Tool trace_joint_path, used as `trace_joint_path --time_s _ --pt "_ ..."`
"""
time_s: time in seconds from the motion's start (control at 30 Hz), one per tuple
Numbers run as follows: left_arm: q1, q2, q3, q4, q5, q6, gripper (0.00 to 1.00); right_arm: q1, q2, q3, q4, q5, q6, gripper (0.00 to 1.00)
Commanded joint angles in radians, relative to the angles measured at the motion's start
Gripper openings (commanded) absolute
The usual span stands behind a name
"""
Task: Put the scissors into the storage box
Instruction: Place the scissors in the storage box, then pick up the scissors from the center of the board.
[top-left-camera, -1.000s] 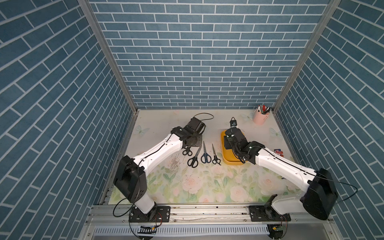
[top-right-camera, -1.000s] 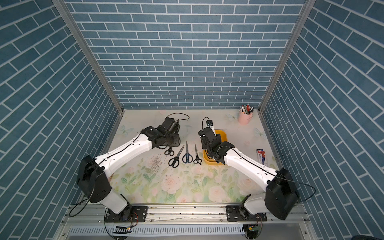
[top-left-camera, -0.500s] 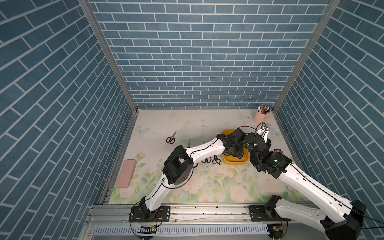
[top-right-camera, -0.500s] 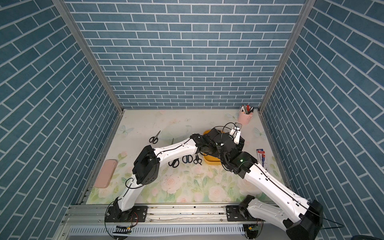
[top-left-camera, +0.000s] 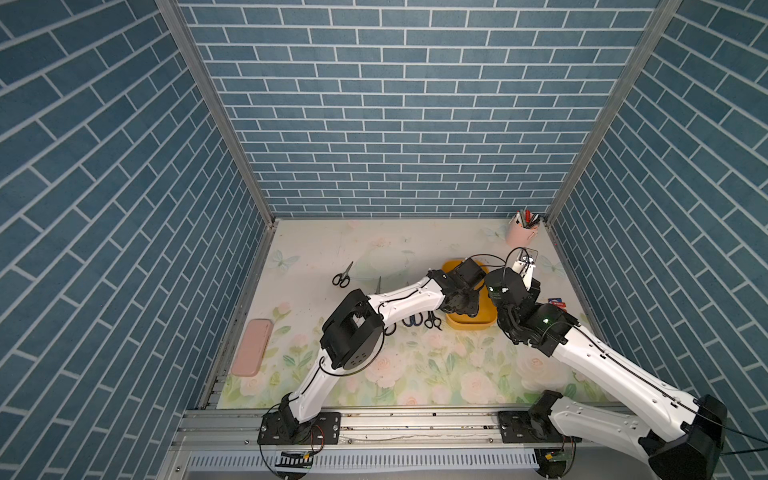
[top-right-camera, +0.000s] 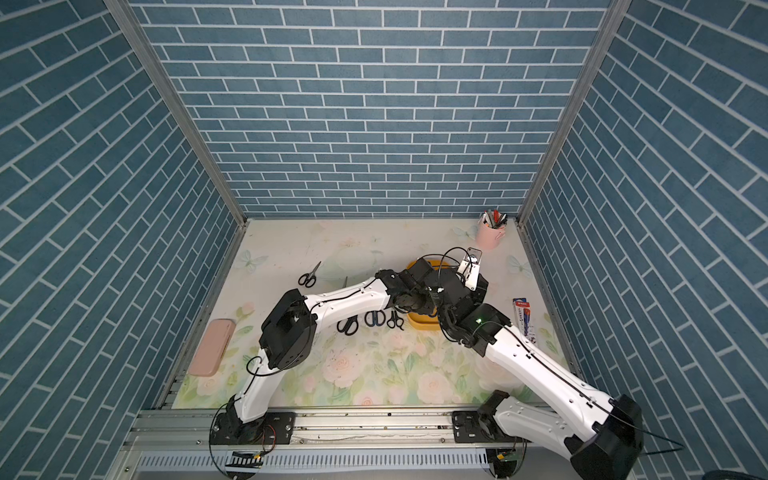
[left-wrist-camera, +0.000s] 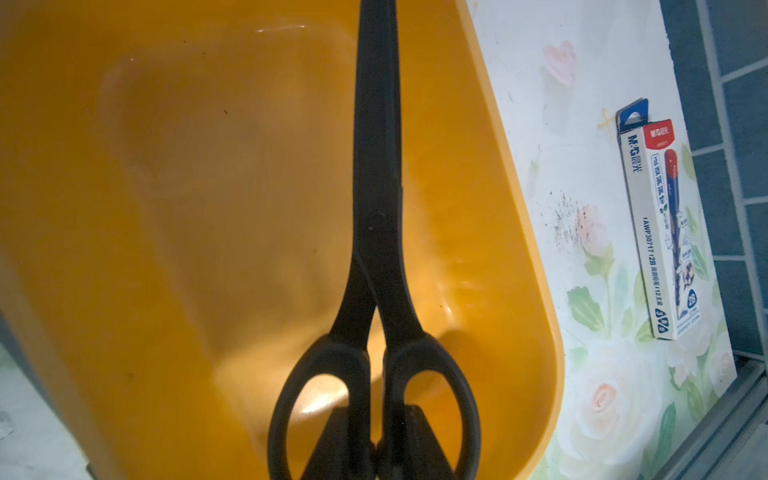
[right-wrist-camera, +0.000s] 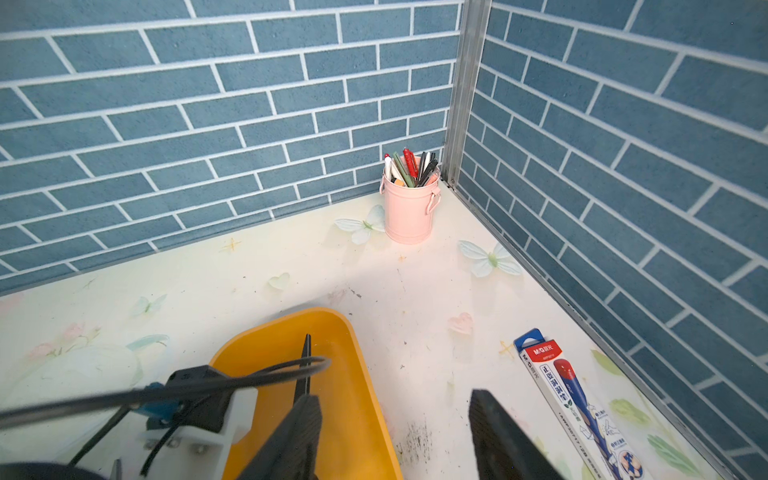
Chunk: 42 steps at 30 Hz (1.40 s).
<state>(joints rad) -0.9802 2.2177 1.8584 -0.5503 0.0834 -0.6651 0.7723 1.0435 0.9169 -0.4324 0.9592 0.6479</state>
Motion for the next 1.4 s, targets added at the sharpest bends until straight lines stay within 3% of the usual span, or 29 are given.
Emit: trace_joint_path --time_s 0.0,0.23,0.4,0.53,0.63,0.77,0.9,1.07,1.23,1.37 --pt "0.005 0.040 0.057 -0.024 0.002 0.015 0.12 0.002 0.006 -0.007 0.030 0.000 -0.022 0.61" --pt "0.006 0.033 0.087 -0.018 0.014 0.022 0.36 0.000 0.007 -0.013 0.045 -0.017 -0.028 0.61" --pt "0.014 0.007 0.116 -0.022 0.028 0.023 0.43 0.001 0.010 -0.012 0.069 -0.029 -0.048 0.61" --pt "0.018 -0.072 0.110 0.000 0.004 0.035 0.43 0.001 0.018 -0.010 0.125 -0.088 -0.119 0.61" --pt "0.033 -0.175 0.076 0.021 -0.047 0.059 0.43 -0.010 0.022 -0.001 0.115 -0.109 -0.068 0.73" --pt "0.111 -0.340 -0.091 0.033 -0.093 0.079 0.45 -0.085 -0.037 -0.043 0.182 -0.248 -0.057 0.79" --pt "0.227 -0.515 -0.333 0.045 -0.114 0.112 0.45 -0.192 -0.045 -0.105 0.282 -0.554 -0.165 0.82" --pt "0.314 -0.606 -0.494 -0.054 -0.113 0.170 0.45 -0.166 0.110 -0.073 0.246 -0.848 -0.299 0.83" --pt "0.315 -0.626 -0.611 -0.114 -0.094 0.232 0.44 -0.017 0.256 -0.049 0.213 -0.911 -0.407 0.82" --pt "0.316 -0.628 -0.685 -0.101 -0.072 0.254 0.45 0.014 0.280 -0.076 0.263 -0.987 -0.441 0.82"
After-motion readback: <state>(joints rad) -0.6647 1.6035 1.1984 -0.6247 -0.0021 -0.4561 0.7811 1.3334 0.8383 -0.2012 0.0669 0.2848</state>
